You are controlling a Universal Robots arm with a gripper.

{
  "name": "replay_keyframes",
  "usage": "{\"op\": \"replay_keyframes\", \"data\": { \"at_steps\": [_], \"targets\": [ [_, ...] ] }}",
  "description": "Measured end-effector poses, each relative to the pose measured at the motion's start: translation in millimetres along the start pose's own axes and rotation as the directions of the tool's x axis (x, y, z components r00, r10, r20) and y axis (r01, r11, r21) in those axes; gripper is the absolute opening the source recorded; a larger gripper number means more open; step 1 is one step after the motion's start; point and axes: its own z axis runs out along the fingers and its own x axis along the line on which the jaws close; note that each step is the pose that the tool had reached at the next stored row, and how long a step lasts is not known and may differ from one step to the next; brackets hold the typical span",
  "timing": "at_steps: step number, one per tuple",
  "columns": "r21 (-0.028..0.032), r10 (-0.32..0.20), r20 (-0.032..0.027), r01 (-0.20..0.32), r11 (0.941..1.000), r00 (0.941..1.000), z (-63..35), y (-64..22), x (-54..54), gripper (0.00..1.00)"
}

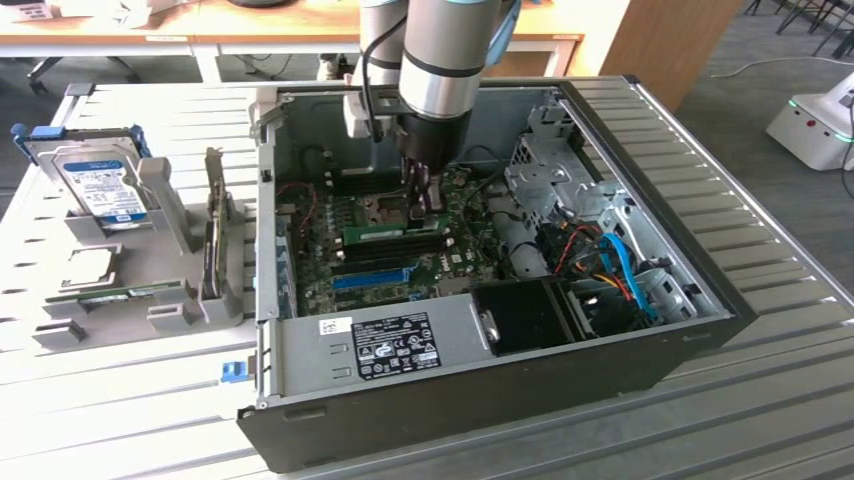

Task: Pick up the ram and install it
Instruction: 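Insert the ram into the slot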

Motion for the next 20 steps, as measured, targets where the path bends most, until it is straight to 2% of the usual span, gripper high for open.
{"op": "replay_keyframes", "data": {
  "at_steps": [12, 20],
  "targets": [
    [0.0000, 0.000, 0.0001, 0.000, 1.0000, 1.0000, 0.6, -1.7, 0.3, 0.12],
    [-0.0001, 0.000, 0.0000, 0.000, 1.0000, 1.0000, 0.6, -1.6, 5.5, 0.12]
  ]
}}
